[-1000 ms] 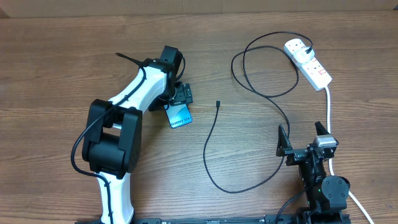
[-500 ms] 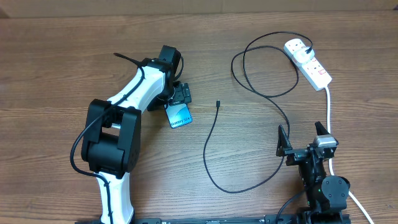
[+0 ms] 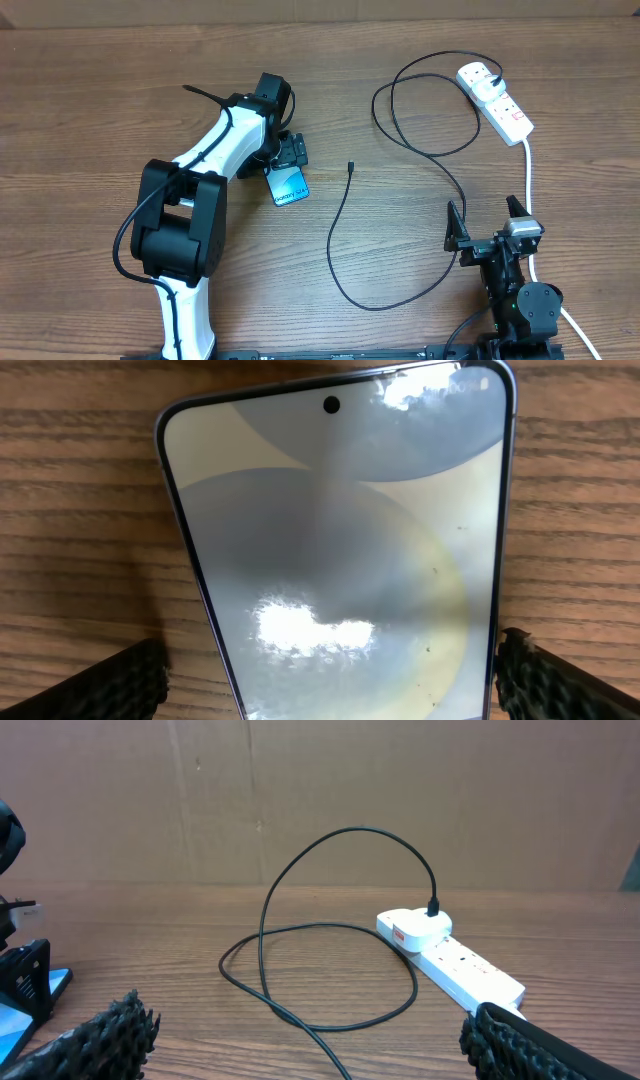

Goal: Plug charger to phone and switch on socket
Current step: 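Close the left gripper on the phone's top edge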

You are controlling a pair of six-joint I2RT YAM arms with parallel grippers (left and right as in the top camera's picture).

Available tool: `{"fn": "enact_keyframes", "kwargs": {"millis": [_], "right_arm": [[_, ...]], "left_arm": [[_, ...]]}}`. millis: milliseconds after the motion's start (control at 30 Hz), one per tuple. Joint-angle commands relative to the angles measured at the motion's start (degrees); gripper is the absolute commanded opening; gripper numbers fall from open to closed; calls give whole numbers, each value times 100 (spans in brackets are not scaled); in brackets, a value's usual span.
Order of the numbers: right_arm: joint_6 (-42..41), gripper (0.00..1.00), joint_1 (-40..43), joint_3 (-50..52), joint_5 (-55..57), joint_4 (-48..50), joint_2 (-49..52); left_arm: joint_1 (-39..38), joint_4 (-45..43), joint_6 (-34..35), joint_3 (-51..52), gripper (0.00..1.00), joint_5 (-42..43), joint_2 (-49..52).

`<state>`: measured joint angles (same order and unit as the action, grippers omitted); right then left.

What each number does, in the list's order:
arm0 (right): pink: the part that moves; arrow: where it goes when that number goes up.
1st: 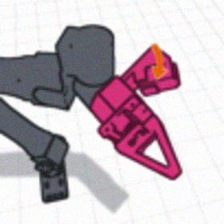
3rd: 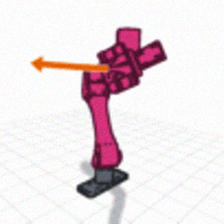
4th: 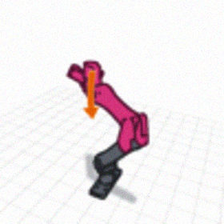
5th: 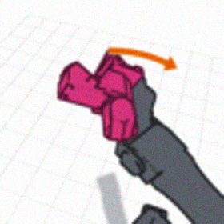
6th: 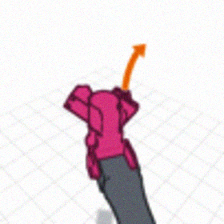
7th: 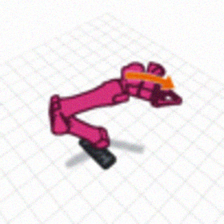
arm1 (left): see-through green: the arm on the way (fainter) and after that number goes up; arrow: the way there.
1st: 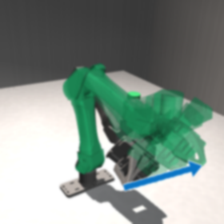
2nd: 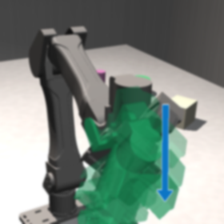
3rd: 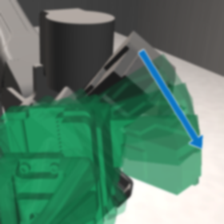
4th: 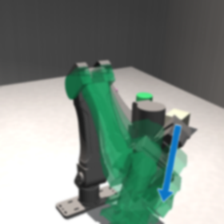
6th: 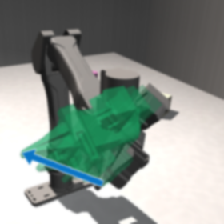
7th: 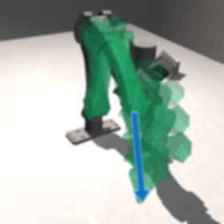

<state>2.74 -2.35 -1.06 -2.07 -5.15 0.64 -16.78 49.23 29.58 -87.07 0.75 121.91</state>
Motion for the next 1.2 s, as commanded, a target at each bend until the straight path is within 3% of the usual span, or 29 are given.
{"fn": "enact_keyframes", "kwargs": {"millis": [0, 433, 600, 1167], "right_arm": [[-37, 100, 7, 57, 52, 33, -42], [-37, 100, 7, 57, 52, 33, -42], [-37, 100, 7, 57, 52, 33, -42], [-37, 100, 7, 57, 52, 33, -42]], "left_arm": [[63, -26, 0, 153, 100, 35, 249], [61, 42, 343, 153, 94, 188, 249], [61, 109, 529, 153, 85, 186, 249], [63, 310, 837, 153, 81, 181, 249]]}}
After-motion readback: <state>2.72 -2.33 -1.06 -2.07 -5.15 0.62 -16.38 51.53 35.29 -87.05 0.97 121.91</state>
